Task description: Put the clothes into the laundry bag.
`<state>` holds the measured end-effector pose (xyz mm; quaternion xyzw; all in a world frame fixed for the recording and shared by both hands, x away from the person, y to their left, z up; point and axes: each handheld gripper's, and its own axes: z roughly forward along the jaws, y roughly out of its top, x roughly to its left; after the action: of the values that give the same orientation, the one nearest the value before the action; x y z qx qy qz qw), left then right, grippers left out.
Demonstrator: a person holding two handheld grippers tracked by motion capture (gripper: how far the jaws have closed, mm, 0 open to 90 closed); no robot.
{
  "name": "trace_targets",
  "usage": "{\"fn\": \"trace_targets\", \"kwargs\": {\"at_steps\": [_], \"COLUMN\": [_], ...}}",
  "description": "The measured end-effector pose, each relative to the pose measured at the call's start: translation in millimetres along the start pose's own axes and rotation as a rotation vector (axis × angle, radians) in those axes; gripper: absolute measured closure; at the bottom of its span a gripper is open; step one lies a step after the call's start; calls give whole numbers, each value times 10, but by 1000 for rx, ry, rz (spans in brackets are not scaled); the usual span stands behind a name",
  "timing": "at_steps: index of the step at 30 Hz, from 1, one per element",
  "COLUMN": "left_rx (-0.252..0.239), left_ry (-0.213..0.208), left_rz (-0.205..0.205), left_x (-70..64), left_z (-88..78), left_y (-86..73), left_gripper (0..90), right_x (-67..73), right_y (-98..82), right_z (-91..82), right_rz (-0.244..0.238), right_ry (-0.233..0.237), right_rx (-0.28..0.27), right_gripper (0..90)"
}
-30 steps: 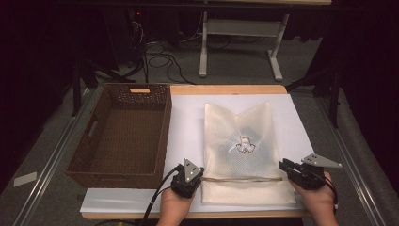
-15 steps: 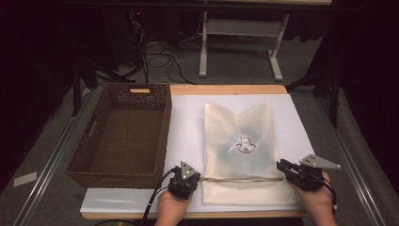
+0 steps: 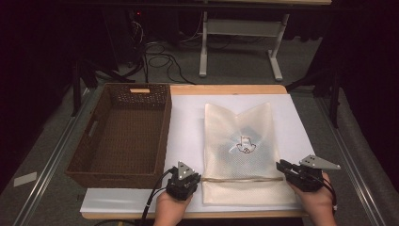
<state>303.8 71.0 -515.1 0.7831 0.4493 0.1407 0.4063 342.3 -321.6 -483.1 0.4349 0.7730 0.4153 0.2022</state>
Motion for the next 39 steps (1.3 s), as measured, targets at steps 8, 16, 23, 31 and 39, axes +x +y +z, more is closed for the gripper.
{"fn": "trace_targets", "kwargs": {"at_steps": [8,16,23,31,39], "left_rx": [-11,12,-41,-65,-92], "left_ry": [-17,-62,-67,-63,-111], "left_rz": [30,11,-1,36,57], "left_x": [-19,-43,-32,-123,-195], "left_z": [70,105,-6,19,-17], "left_y": [-4,7,31,62,63], "left_gripper": [610,723,791,849,727], "right_x": [38,47,62,51,64], "right_y": [-5,-4,-1,-2,0], "right_z": [18,31,45,33,38], "right_rz": [-4,-9,-18,-20,-17], "right_ry": [9,8,11,8,13], "right_rx": [12,17,17,12,14], "right_gripper": [754,754,755,757,758]}}
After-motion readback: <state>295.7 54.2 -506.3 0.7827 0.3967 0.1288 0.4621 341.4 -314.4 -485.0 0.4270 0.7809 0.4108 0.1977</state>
